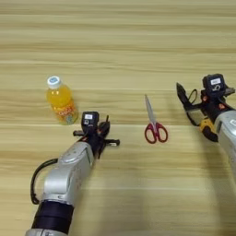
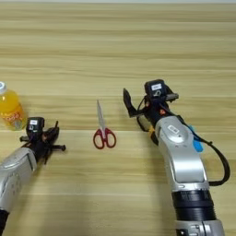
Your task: Move the objects on the table
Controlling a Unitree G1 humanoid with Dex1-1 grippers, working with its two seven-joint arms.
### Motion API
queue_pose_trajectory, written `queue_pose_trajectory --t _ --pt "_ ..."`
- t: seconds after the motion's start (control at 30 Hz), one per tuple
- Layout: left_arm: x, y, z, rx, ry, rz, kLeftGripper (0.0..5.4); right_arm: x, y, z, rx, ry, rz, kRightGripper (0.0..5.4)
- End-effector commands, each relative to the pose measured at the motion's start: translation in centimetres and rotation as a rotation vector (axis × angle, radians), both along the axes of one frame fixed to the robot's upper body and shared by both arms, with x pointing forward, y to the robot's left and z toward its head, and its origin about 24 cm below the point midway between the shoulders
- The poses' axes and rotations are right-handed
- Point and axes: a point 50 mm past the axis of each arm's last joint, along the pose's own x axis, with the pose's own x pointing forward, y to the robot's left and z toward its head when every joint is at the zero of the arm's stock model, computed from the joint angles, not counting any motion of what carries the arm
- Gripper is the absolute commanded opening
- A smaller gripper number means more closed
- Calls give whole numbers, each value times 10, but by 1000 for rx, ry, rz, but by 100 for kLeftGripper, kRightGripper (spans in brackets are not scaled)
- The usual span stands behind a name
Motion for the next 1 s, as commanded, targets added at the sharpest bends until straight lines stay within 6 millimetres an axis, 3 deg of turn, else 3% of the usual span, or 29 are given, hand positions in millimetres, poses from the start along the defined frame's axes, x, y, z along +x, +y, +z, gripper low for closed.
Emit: queue_pose_trajectory --t 0.03,0.5,1.0 --pt "2 7 -4 37 14 37 0 0 0 -2 -6 5 2 534" --pt "4 13 -7 77 29 58 0 0 1 -4 -9 8 8 534" --pt "8 9 -1 105 -25 36 137 0 3 -5 -9 12 16 540"
